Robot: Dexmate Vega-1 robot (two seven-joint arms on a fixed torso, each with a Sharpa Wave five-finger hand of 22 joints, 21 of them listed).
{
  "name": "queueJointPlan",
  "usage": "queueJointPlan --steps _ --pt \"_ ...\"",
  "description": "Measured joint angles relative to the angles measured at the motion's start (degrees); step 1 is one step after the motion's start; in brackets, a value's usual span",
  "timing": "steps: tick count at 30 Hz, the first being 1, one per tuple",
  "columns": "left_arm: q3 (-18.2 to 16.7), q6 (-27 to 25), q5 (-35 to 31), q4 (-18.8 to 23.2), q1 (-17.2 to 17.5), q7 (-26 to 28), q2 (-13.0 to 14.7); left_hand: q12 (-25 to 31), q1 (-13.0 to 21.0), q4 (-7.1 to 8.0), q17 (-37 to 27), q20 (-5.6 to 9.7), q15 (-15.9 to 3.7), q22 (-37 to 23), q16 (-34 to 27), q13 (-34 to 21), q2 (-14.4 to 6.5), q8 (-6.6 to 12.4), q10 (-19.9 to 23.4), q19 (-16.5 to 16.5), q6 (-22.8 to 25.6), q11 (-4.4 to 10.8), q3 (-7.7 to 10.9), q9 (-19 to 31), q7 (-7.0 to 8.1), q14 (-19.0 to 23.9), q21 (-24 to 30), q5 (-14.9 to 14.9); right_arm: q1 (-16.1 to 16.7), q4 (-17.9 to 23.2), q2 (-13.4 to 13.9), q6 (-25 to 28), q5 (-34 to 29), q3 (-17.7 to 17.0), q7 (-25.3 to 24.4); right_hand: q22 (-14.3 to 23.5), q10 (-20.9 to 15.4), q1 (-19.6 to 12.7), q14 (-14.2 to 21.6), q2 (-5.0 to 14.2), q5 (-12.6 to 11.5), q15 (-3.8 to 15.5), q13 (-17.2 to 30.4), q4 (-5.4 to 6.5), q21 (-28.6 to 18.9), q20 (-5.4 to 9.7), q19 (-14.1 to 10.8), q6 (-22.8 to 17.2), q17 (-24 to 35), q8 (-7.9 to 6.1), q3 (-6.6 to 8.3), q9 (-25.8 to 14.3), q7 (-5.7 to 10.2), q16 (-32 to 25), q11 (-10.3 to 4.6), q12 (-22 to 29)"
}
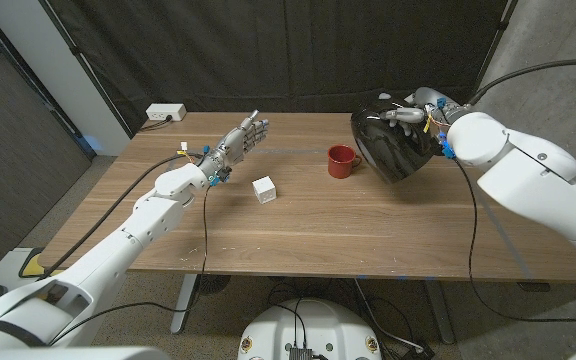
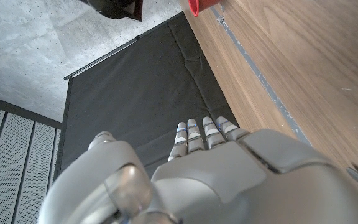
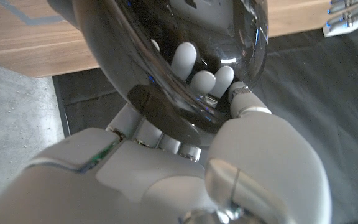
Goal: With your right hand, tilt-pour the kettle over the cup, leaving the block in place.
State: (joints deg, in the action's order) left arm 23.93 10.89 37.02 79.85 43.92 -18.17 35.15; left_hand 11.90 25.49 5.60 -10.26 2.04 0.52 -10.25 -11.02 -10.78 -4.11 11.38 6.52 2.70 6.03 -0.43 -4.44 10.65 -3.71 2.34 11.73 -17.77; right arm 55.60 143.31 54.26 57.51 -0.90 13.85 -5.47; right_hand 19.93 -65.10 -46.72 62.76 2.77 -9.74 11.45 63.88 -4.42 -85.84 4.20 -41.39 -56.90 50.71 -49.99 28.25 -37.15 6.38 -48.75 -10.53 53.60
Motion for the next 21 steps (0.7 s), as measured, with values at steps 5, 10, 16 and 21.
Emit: queueJointPlan --steps 5,10,16,21 --pt "0.3 -0.4 -0.3 0.0 -0.4 0.0 -0.1 0.0 0.0 0.01 0.0 0.00 0.00 0.0 0.0 0.0 0.0 0.00 0.0 0.0 0.0 0.00 0.01 0.0 0.00 0.0 0.0 0.0 6.8 0.4 -1.5 -5.0 2.3 -4.1 -6.9 0.0 -0.2 0.0 0.0 0.00 0.0 0.00 -0.5 0.00 -0.5 0.00 0.0 0.0 0.0 0.00 0.00 0.3 0.00 0.0 -0.14 -0.4" --pt "0.4 -0.7 -0.4 0.0 -0.7 0.1 -0.1 0.0 0.0 0.01 0.0 0.00 0.00 0.0 0.0 0.0 0.0 0.00 0.0 0.0 0.0 0.00 0.01 0.0 0.00 0.0 0.0 0.0 11.2 0.6 -2.5 -9.3 3.8 -6.8 -11.5 0.0 -0.3 0.0 0.0 -0.01 0.0 0.00 -0.5 0.00 -0.5 0.00 0.0 0.0 -0.2 0.00 0.00 0.3 0.00 0.0 -0.13 -0.7" --pt "0.6 -1.3 -0.7 0.0 -1.0 0.2 -0.1 0.0 0.0 0.25 0.0 0.00 0.00 0.0 0.0 0.0 0.0 0.00 0.0 0.0 0.0 0.01 -0.23 0.0 0.01 0.0 0.0 0.0 18.6 -0.9 -3.3 -16.6 5.3 -11.5 -14.1 0.5 -0.3 0.0 0.0 -0.01 -0.2 0.00 -0.1 -0.24 -1.1 0.00 0.0 -0.1 0.6 0.19 0.24 0.4 0.08 -0.1 -0.12 -0.7" --pt "0.8 -1.5 -0.8 -0.1 -1.4 0.2 -0.4 0.0 0.0 0.10 0.0 -0.01 0.00 0.0 0.0 0.0 0.0 0.00 0.0 0.0 0.0 0.01 -0.38 0.0 0.01 0.0 0.0 0.0 24.0 -2.6 -4.8 -26.2 5.8 -14.2 -16.6 0.7 -0.5 0.0 0.0 -0.01 -0.2 0.00 0.0 -0.24 -1.3 -0.19 0.6 -0.1 0.6 0.21 0.24 0.7 0.09 -0.1 -0.20 -0.7"
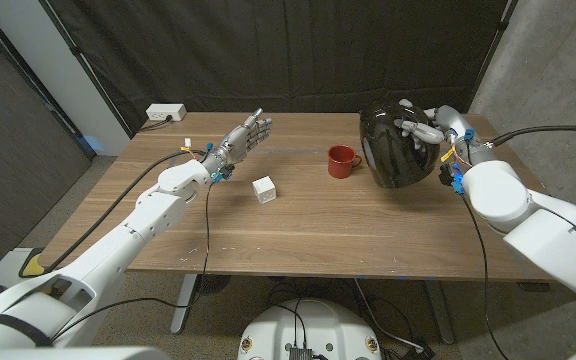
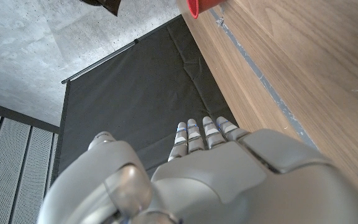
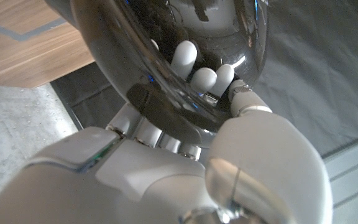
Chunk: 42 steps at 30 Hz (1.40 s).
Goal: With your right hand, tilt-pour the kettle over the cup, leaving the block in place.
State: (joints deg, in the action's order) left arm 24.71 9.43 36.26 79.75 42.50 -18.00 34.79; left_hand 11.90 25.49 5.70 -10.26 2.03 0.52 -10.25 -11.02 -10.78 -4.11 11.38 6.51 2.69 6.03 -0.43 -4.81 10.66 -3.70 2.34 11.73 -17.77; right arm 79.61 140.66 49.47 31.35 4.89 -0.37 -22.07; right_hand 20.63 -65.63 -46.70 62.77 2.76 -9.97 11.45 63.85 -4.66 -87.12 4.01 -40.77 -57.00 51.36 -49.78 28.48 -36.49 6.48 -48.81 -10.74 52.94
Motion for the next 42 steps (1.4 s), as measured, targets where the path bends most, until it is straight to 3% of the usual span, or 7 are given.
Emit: queueJointPlan --steps 3,6,9,11,21,32,42 --pt "0.1 -0.1 0.0 -0.3 -0.2 -0.1 -0.2 0.0 0.0 0.00 0.0 0.00 0.00 0.0 0.0 0.0 0.0 0.00 0.0 0.0 0.0 0.00 0.00 0.0 0.00 0.0 0.0 0.0 1.2 -0.4 -0.5 -3.6 0.0 -0.4 -1.1 0.0 -0.1 0.0 0.0 0.00 0.0 0.00 0.2 0.00 0.0 0.08 0.1 0.0 0.0 0.01 0.00 -0.1 0.00 0.0 -0.03 0.0" --pt "0.3 -0.3 -0.3 -0.5 -0.5 -0.3 -0.3 0.0 0.0 -0.01 0.0 0.00 0.00 0.0 0.0 0.0 0.0 0.00 0.0 0.0 0.0 0.00 0.00 0.0 0.00 0.0 0.0 0.0 4.5 -1.1 -1.9 -7.0 0.0 -1.5 -2.2 0.2 -0.1 0.0 0.0 0.00 0.0 0.00 0.2 0.00 0.0 0.08 0.1 0.0 0.0 0.00 0.00 -0.1 0.01 0.0 -0.03 -0.4" --pt "0.6 -0.4 -0.3 -0.6 -0.8 -0.3 -0.4 0.0 0.0 -0.01 0.0 0.00 0.00 0.0 0.0 0.0 0.0 0.00 0.0 0.0 0.0 0.00 0.00 0.0 0.00 0.0 0.0 0.0 4.8 -1.1 -2.0 -8.9 -0.1 -1.6 -2.8 0.3 -0.1 0.2 0.0 -0.24 0.0 -0.02 0.2 0.00 0.0 -0.22 0.4 0.0 0.0 0.00 0.00 -0.1 0.00 0.0 -0.03 -0.5" --pt "0.8 -0.7 -0.8 -0.6 -1.2 -0.3 -0.5 0.0 0.2 -0.01 0.0 0.00 0.00 0.0 0.0 0.0 -0.2 0.00 0.0 0.0 0.0 0.00 0.00 0.0 0.00 0.0 0.0 0.0 8.2 -1.7 -3.4 -11.4 -0.3 -2.7 -3.5 0.3 -0.1 0.2 0.1 -0.24 0.0 -0.09 0.2 0.00 0.0 -0.22 0.4 0.0 0.0 -0.01 0.00 -0.2 0.01 0.0 -0.02 -0.6" --pt "1.7 -1.4 -2.0 -0.1 -2.3 0.2 -1.2 0.0 0.2 -0.01 0.0 0.00 0.00 0.0 0.0 0.0 -0.2 0.00 0.0 0.0 0.0 0.00 0.00 0.0 0.00 0.0 0.0 0.0 14.0 -5.4 -6.6 -23.3 -0.4 -3.6 -4.1 0.3 -0.3 0.5 -0.2 -0.47 0.0 -0.19 0.2 0.01 0.0 -0.02 0.6 -0.2 0.2 -0.02 0.00 -0.2 0.19 -0.2 -0.05 -0.7" --pt "1.1 -1.8 -2.4 2.9 -0.7 3.5 -1.0 0.0 0.2 -0.01 0.0 0.00 0.00 0.0 0.0 0.0 -0.2 0.00 0.0 0.0 0.0 0.00 0.00 0.0 0.01 0.0 0.0 0.0 15.9 -11.1 -8.5 -37.1 1.7 -3.2 -0.7 0.8 -0.6 0.6 -0.2 -0.62 0.0 -0.19 -0.2 0.01 -0.4 -0.12 1.1 -0.5 0.3 0.57 0.00 0.9 0.52 -0.2 -0.14 -1.5" --pt "0.6 -2.1 -2.4 5.5 1.3 6.0 -0.3 0.0 0.2 0.15 0.0 0.00 0.00 0.0 0.0 0.0 -0.2 0.00 0.0 0.0 0.0 0.00 -0.15 0.0 0.01 0.0 0.0 0.5 16.6 -15.3 -10.1 -44.5 2.0 -1.5 0.5 0.9 -0.8 0.9 -0.6 -0.92 0.0 -0.48 -1.0 0.18 -0.4 -0.33 1.3 -0.5 0.3 0.57 -0.17 1.5 0.53 -0.1 0.05 -2.4"
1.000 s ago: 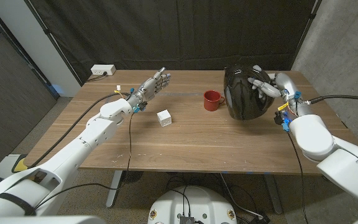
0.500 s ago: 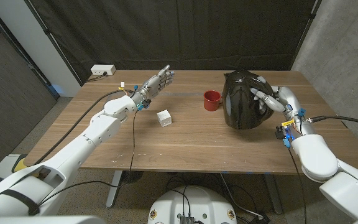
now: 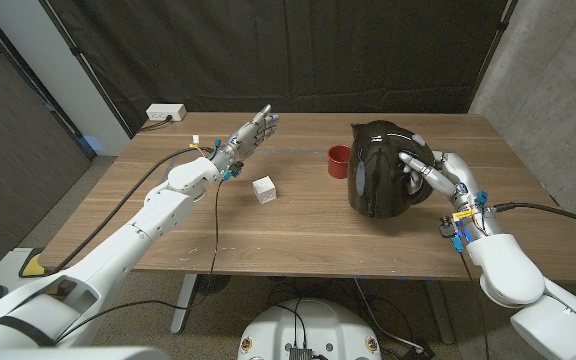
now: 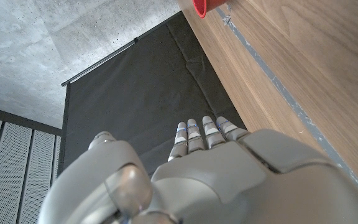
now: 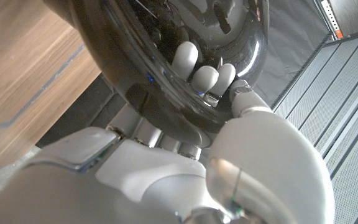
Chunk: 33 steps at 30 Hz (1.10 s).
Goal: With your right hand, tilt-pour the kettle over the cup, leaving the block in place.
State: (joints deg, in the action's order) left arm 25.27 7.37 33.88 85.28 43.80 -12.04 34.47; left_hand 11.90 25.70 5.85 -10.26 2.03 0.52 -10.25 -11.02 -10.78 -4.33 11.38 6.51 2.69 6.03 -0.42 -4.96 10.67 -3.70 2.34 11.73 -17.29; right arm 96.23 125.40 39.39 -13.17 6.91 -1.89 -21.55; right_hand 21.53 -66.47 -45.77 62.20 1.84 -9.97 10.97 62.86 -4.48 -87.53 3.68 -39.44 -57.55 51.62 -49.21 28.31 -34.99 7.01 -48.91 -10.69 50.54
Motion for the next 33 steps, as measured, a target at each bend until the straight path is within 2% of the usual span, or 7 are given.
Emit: queueJointPlan --steps 8,13,15,16,23,30,33 --pt "-0.5 -0.1 -0.1 2.2 1.5 1.9 0.6 0.0 0.0 -0.25 0.0 0.00 0.00 0.0 0.0 0.0 0.0 0.00 0.0 0.0 0.0 0.00 -0.24 0.0 0.00 0.0 0.0 0.0 0.3 -3.4 -1.7 -5.0 -1.3 1.9 -0.7 0.0 0.0 0.5 -0.3 -0.13 0.0 0.07 -1.1 0.24 0.0 0.21 0.6 -0.3 0.0 0.35 -0.23 0.4 0.27 0.0 0.00 -1.1" --pt "-0.8 -0.2 -0.2 3.5 2.3 3.0 1.0 0.0 0.4 -0.08 0.0 0.00 0.00 0.0 0.0 0.0 -0.4 0.00 0.0 0.0 0.0 0.00 -0.40 0.0 0.00 0.0 0.0 0.0 0.1 -5.7 -3.6 -8.4 -3.7 3.5 -3.0 0.0 -0.1 0.8 -0.7 -0.40 0.0 -0.12 -2.4 0.24 0.0 -0.02 0.8 -0.3 -0.2 0.73 -0.23 1.0 0.27 0.3 0.11 -2.1" --pt "-0.9 -0.3 -0.2 3.9 2.6 3.4 1.2 0.0 0.4 -0.08 0.0 0.00 0.00 0.0 0.0 0.0 -0.4 0.00 0.0 0.0 0.0 0.00 -0.40 0.0 0.00 0.0 0.0 0.0 -0.2 -6.6 -4.5 -9.6 -4.9 4.2 -4.0 0.0 -0.1 0.8 -0.7 -0.40 0.0 -0.12 -2.9 0.47 0.0 -0.10 0.9 -0.3 -0.2 0.74 -0.34 1.1 0.27 0.3 0.11 -2.3" --pt "-0.9 -0.3 -0.2 4.1 2.7 3.5 1.2 0.0 0.4 -0.08 0.0 0.00 0.00 0.0 0.0 0.0 -0.4 0.00 0.0 0.0 0.0 0.00 -0.40 0.0 0.00 0.0 0.0 0.0 -0.3 -7.0 -4.8 -10.1 -5.4 4.4 -4.5 0.0 -0.1 0.9 -0.7 -0.46 0.0 -0.12 -2.9 1.39 0.0 -0.10 0.9 -0.2 -0.2 0.74 0.44 1.2 0.29 0.3 0.11 -2.3" --pt "-1.0 -0.4 -0.2 4.9 3.2 4.2 1.4 0.0 0.4 -0.08 0.0 0.00 0.00 0.0 0.0 0.0 -0.4 0.00 0.0 0.0 0.0 0.00 -0.40 0.0 0.00 0.0 0.0 0.0 -0.7 -8.6 -6.4 -11.5 -10.5 6.0 -7.8 0.0 -0.2 0.9 -0.7 -0.45 0.0 -0.12 -3.7 1.43 0.2 -0.10 0.9 -0.1 -0.4 1.18 0.48 1.6 0.48 0.3 0.26 -2.9" --pt "-1.0 -0.4 -0.2 5.3 3.4 4.3 1.5 0.0 0.4 -0.08 0.0 0.00 0.00 0.0 0.0 0.0 -0.4 0.00 0.0 0.0 0.0 0.00 -0.40 0.0 0.00 0.0 0.0 0.0 -0.5 -9.0 -6.9 -11.6 -14.3 6.9 -10.2 -0.3 -0.4 1.2 -0.7 -0.76 0.0 -0.12 -5.1 1.59 0.5 -0.06 1.0 -0.1 -0.4 1.22 0.63 2.2 0.46 0.4 0.41 -4.2" --pt "-1.0 -0.4 -0.3 5.5 3.5 4.5 1.5 0.0 0.4 -0.08 0.0 0.00 0.00 0.0 0.0 0.0 -0.4 0.00 0.0 0.0 0.0 0.00 -0.40 0.0 0.00 0.0 0.0 0.0 -0.4 -9.1 -6.9 -11.5 -15.1 7.2 -10.7 -0.8 -0.4 1.5 -0.9 -1.04 0.0 -0.32 -6.4 1.98 0.9 -0.04 1.3 -0.4 -0.9 1.77 0.24 3.1 0.13 0.9 0.41 -5.0"
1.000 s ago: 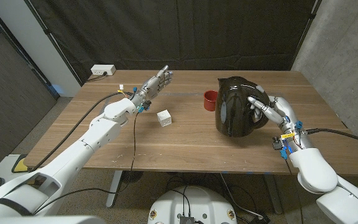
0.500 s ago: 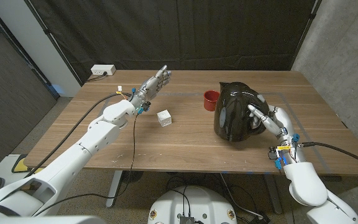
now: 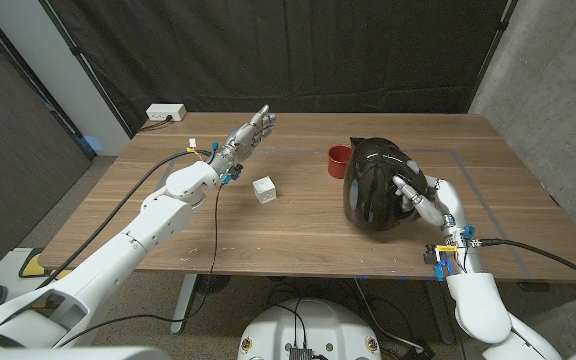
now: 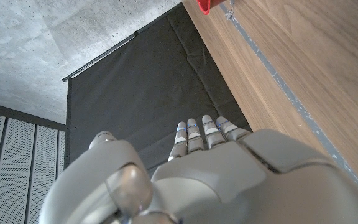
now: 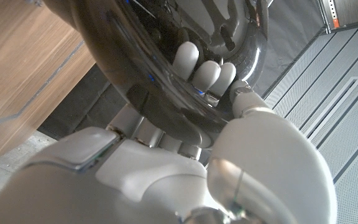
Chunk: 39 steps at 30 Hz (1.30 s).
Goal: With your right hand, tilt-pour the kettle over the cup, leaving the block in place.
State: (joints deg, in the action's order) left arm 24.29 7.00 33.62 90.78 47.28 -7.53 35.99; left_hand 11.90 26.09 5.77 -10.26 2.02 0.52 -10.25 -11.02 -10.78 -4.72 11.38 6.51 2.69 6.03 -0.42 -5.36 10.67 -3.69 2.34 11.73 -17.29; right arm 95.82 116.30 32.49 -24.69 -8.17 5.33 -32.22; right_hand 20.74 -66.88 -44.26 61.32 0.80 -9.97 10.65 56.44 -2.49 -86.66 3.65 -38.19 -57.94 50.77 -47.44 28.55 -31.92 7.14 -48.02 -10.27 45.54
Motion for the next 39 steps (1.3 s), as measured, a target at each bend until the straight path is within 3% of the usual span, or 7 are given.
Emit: queueJointPlan --steps 19,39 --pt "0.6 -0.5 -0.9 1.9 0.1 1.0 0.3 0.0 0.0 0.25 0.0 0.00 0.00 0.0 0.0 0.0 0.0 0.00 0.0 0.0 0.0 0.00 -0.25 0.0 0.00 0.0 0.0 0.0 -1.1 -4.9 -0.9 -2.7 -3.5 3.3 -5.2 -0.8 -0.3 0.7 -0.1 -0.07 0.0 -0.10 -0.9 0.00 0.4 -0.07 0.1 0.0 -0.4 0.08 0.01 0.9 0.00 0.5 0.31 -0.6" --pt "0.0 -1.1 -1.2 4.4 2.1 2.7 1.6 0.0 0.0 0.00 0.0 0.00 0.00 0.0 0.0 0.0 0.0 0.00 0.0 0.0 0.0 0.00 -0.49 0.0 0.00 0.0 0.0 0.0 -1.9 -6.8 -0.4 -2.2 -6.3 5.1 -8.2 -1.5 -0.3 1.5 -0.8 -0.14 0.0 -0.24 -1.1 -0.01 0.4 -0.20 0.2 0.0 -0.6 0.46 0.01 1.7 0.03 0.4 0.32 -1.1"
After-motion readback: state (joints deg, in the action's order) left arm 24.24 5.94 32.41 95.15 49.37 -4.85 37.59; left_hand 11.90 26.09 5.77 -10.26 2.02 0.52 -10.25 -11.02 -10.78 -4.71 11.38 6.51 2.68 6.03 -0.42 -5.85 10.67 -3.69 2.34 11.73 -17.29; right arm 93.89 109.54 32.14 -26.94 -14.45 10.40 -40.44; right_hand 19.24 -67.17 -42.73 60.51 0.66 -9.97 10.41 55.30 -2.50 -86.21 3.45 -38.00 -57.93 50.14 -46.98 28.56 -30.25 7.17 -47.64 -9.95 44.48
